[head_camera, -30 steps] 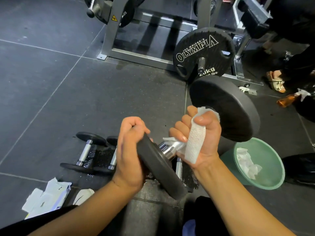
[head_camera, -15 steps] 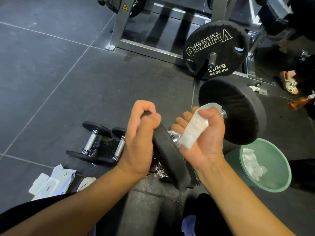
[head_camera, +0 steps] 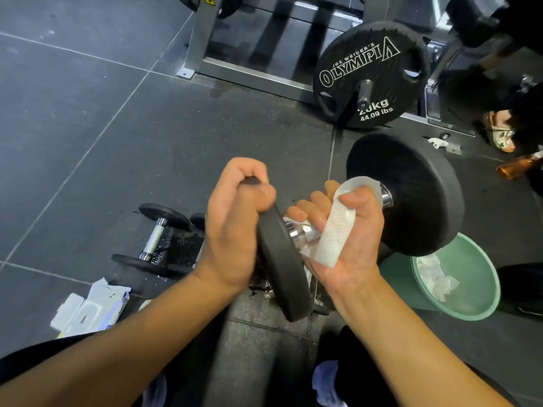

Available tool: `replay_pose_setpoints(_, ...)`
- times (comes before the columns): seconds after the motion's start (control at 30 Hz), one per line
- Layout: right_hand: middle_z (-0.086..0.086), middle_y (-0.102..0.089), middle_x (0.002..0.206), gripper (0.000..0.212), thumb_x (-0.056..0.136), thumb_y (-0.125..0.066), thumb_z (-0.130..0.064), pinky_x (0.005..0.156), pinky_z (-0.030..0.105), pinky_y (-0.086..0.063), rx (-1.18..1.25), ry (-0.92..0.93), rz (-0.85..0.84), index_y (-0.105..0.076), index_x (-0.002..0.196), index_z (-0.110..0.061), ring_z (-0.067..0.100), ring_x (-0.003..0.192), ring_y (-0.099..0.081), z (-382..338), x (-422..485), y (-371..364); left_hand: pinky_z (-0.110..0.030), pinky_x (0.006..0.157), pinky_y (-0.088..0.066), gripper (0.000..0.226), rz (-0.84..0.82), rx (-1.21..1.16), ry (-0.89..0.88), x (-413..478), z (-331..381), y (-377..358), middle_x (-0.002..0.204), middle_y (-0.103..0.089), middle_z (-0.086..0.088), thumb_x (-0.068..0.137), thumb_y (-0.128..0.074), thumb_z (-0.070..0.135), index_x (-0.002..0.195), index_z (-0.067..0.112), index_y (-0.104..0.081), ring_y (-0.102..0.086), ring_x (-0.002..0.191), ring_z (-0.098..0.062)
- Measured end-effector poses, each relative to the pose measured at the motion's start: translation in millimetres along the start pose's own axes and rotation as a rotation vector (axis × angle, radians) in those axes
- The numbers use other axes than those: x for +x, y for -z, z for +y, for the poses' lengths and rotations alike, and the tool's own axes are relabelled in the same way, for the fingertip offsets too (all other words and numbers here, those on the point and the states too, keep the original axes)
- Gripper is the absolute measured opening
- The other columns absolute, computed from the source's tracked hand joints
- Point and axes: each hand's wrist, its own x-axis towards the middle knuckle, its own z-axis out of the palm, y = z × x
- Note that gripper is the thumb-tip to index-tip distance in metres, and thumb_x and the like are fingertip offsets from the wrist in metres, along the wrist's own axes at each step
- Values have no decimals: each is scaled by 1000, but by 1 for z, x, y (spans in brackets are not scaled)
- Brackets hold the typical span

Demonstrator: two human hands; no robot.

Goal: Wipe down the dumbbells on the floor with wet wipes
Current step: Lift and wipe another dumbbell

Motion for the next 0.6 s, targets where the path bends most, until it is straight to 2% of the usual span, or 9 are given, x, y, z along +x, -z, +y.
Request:
replay_pose_setpoints(0.1, -5, -13, 49, 25, 69, -40, -13, 53, 28, -35, -41, -15, -33, -21, 57, -24, 14, 45, -16, 0, 1, -1, -29, 58, -36, 31, 105, -477, 725, 9, -10, 10, 85, -18, -4, 78, -59, 42, 71, 25, -33, -28, 67, -14)
replay_pose_setpoints(0.17, -5, -12, 50, 26, 70, -39, -13, 50, 26, -38, -43, -49, -78, -19, 57, -25, 14, 45, -14, 0, 1, -1, -19, 48, -40, 43, 211, -605, 940, 7, -18, 10, 61, -29, 5, 97, -48, 36, 57, 24, -35, -34, 48, -12)
replay_pose_setpoints(0.23, -6, -14, 49, 26, 71, -40, -15, 50, 25, -33, -71, -80, -108, -21, 57, -25, 13, 46, -14, 2, 3, 0, -11, 35, -39, 67, 313, -588, 912, 5, -21, 4, 39, -43, 2, 110, -31, 24, 45, 15, -46, -45, 28, -11)
replay_pose_setpoints(0.3, -6, -16, 51, 25, 71, -43, -16, 52, 27, -30, -99, -93, -92, -24, 57, -25, 13, 48, -15, 4, 5, 0, -10, 32, -38, 80, 362, -610, 898, 2, -22, 1, 34, -42, 0, 110, -29, 21, 32, 12, -47, -44, 24, -10)
replay_pose_setpoints(0.37, -5, -19, 53, 24, 71, -45, -16, 52, 27, -36, -84, -100, -45, -26, 60, -24, 14, 49, -19, 7, 7, -2, -14, 42, -43, 65, 381, -664, 886, 1, -25, 8, 46, -38, 0, 102, -41, 28, 38, 18, -44, -46, 36, -13)
replay_pose_setpoints(0.43, -3, -25, 53, 20, 75, -44, -16, 55, 29, -43, -32, -104, -10, -31, 61, -22, 16, 46, -29, 9, 8, -4, -25, 59, -43, 36, 318, -671, 856, 3, -21, 12, 66, -27, 3, 87, -52, 35, 58, 23, -34, -42, 55, -15)
replay_pose_setpoints(0.47, -2, -30, 51, 21, 79, -43, -17, 58, 31, -46, -2, -113, 8, -35, 59, -20, 17, 44, -35, 10, 9, -4, -28, 63, -46, 32, 280, -641, 803, 5, -17, 12, 68, -27, 3, 83, -54, 36, 64, 24, -33, -43, 58, -14)
replay_pose_setpoints(0.53, 1, -41, 49, 30, 85, -41, -21, 63, 34, -53, 42, -134, 50, -44, 55, -16, 19, 41, -44, 11, 9, -5, -33, 72, -55, 28, 183, -499, 560, 7, -10, 11, 72, -34, -1, 78, -58, 35, 71, 18, -36, -48, 59, -14)
replay_pose_setpoints(0.6, 1, -36, 52, 31, 88, -39, -22, 57, 32, -54, 64, -126, 75, -40, 58, -16, 18, 42, -41, 10, 8, -8, -47, 83, -55, 22, -19, -113, 150, 7, -4, 12, 83, -39, -2, 76, -57, 32, 79, 16, -42, -47, 73, -18)
